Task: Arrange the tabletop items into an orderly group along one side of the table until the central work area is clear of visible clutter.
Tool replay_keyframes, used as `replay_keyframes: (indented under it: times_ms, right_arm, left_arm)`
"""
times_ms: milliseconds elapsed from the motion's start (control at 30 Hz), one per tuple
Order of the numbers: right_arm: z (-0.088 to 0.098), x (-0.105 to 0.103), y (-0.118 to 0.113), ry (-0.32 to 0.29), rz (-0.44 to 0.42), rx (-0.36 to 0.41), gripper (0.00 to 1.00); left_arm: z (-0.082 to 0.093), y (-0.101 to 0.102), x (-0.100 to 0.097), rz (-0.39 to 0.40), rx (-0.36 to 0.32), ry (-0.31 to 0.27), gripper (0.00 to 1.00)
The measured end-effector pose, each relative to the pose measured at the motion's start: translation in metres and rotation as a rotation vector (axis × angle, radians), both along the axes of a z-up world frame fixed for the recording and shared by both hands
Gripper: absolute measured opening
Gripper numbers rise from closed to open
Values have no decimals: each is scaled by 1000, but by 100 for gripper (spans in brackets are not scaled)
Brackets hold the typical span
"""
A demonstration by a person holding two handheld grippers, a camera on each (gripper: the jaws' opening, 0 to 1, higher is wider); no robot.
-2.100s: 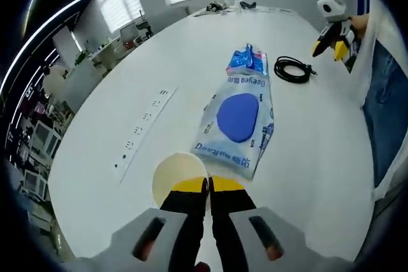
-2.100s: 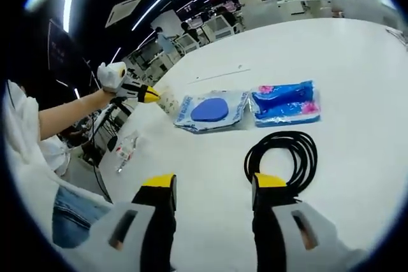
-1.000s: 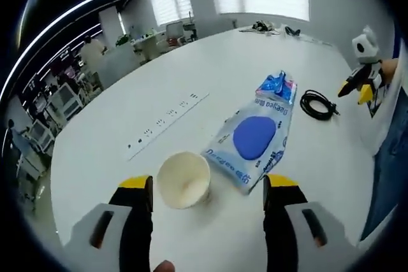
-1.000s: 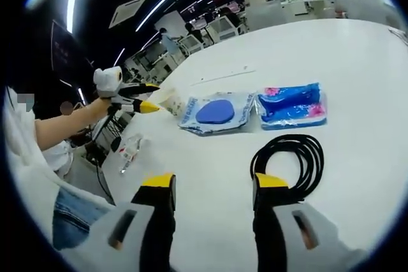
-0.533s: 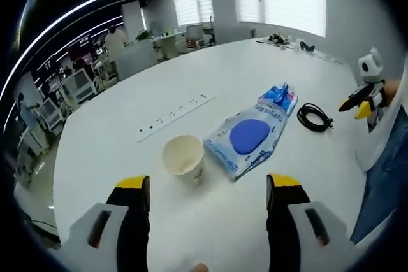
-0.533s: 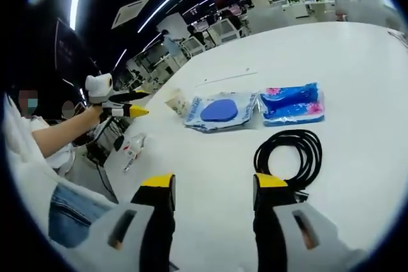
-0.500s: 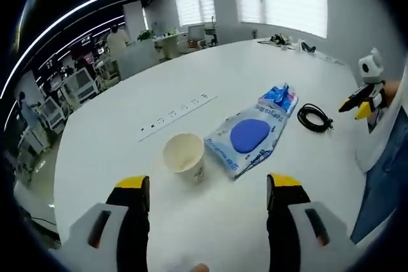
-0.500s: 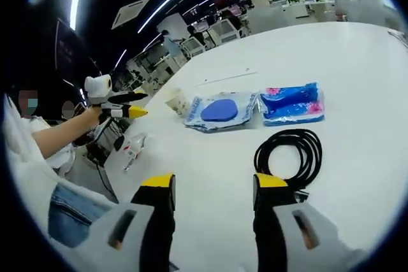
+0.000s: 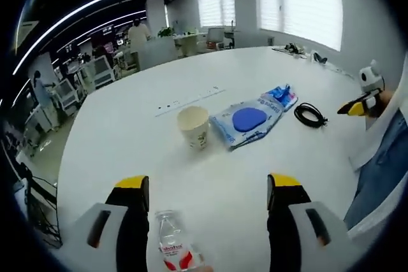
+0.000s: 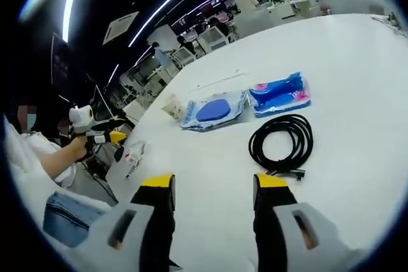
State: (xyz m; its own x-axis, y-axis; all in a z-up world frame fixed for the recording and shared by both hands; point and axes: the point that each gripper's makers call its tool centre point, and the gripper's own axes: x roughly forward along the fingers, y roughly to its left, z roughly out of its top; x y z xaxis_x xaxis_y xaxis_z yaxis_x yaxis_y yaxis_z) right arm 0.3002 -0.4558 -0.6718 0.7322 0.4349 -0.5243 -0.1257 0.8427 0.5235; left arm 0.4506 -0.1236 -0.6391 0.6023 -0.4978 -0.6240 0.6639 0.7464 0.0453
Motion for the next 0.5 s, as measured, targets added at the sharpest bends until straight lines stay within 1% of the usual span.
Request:
replay_keyframes:
  times_ms: [33, 200, 433, 500]
  right_arm:
    - [1, 1, -2, -1, -7, 4, 47]
    - [1, 7, -5, 4, -29, 15, 47]
    - [-1, 12, 3, 12, 7, 7, 46]
    - [-2, 12, 4, 16, 18, -3, 46]
  left_arm:
    - [0, 2, 1, 15, -10, 2, 77]
    - [-4, 11, 5, 54, -13, 11, 76]
    - [-17, 19, 10, 82, 3, 53, 75]
    - [-19, 21, 12, 91, 5, 67, 73]
